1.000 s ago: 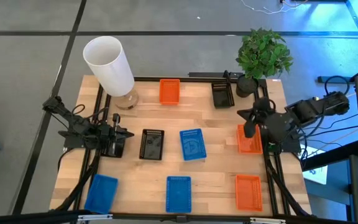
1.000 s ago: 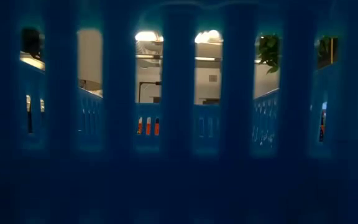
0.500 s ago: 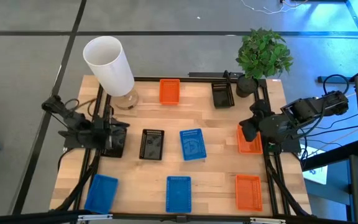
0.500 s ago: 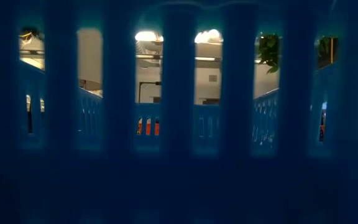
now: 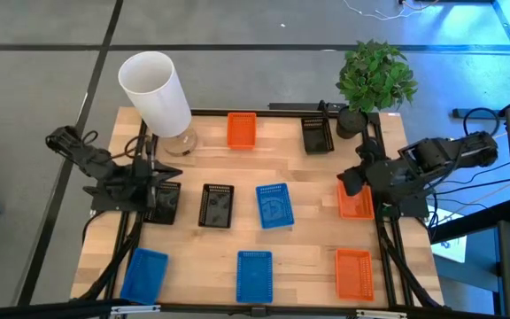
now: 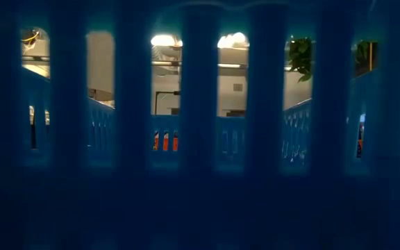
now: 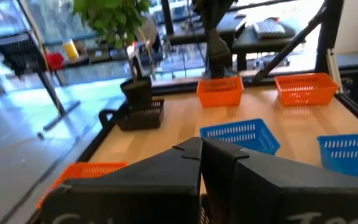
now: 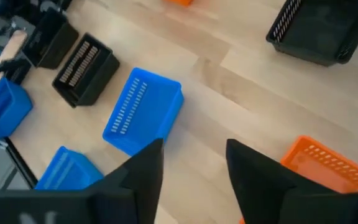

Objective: Stack baskets by color
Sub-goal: Stack the middle orange bin on top of the top orange bin

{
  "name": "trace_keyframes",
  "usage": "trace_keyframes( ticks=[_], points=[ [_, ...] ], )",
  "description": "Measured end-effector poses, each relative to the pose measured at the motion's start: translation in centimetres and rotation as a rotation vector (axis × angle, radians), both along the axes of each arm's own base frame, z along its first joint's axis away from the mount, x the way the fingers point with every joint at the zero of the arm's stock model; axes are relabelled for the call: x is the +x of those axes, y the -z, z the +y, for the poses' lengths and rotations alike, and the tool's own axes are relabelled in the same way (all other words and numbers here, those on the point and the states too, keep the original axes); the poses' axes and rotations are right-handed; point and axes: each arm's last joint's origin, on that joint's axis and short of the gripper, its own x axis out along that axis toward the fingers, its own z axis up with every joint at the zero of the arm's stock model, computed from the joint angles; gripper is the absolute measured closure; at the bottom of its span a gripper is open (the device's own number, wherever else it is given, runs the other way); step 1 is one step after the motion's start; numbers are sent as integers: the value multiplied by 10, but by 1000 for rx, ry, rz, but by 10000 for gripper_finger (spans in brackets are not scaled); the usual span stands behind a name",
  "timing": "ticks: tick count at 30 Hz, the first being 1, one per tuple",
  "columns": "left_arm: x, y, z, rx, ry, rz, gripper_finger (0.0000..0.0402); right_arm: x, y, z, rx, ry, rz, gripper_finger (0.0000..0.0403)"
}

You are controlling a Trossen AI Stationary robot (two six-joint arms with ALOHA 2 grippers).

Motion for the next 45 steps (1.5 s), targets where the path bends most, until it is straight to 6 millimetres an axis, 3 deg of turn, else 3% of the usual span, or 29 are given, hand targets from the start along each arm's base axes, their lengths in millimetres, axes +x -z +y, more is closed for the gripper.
trace_keyframes(
  ticks=[10,20,30,37,45],
  points=[
    [18,-27,-6,-107,-82,108,401,17,0,-16,-69,-52,14,237],
    [36,-44,-8,-214,-104,282,401,31,10,-16,112,-144,97,240],
    [52,-43,-9,-247,-54,378,401,51,31,-10,306,28,258,240],
    [53,-42,-6,-276,-4,402,401,62,51,-8,357,193,450,240],
    [69,-37,-4,-224,46,460,401,66,66,-6,376,301,620,240]
  ],
)
